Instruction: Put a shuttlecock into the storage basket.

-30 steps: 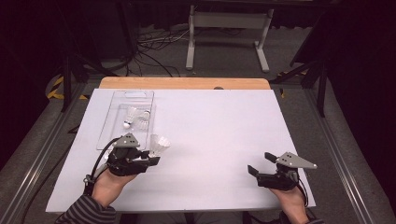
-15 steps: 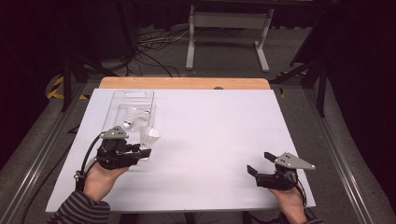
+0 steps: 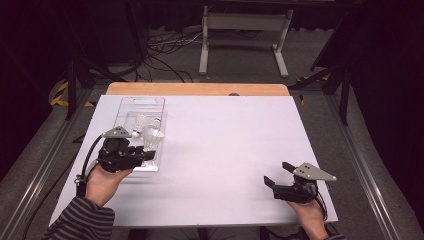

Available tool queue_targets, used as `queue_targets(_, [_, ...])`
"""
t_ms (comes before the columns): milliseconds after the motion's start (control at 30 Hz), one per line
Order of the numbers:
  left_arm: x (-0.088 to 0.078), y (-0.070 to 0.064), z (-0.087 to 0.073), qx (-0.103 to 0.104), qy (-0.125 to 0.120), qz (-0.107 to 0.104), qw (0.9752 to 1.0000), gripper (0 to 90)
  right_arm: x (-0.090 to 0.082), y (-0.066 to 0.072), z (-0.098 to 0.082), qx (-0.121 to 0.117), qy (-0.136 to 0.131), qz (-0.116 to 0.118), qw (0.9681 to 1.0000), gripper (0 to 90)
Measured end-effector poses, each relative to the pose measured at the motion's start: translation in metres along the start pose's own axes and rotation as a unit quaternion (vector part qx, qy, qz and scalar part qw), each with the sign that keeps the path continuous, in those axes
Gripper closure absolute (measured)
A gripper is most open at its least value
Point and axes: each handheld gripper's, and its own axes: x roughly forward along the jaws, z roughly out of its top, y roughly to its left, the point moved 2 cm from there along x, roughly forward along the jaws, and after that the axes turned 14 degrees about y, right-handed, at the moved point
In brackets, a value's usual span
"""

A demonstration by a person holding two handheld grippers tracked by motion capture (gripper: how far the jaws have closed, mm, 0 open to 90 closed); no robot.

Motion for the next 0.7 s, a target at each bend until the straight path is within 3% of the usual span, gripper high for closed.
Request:
queue_targets(167, [-0.001,0.009,0.002,-0.010,0.002,0.011,0.9999,65.1,0.000,-0.001,0.000,0.002,-0.001,0.000,1.0000,13.2])
queue_targets(700, [0.001,0.027,0.003,-0.040,0.016,0.018,0.9989,65.1,0.000,-0.004,0.001,0.006,-0.007,-0.003,0.9999,13.1])
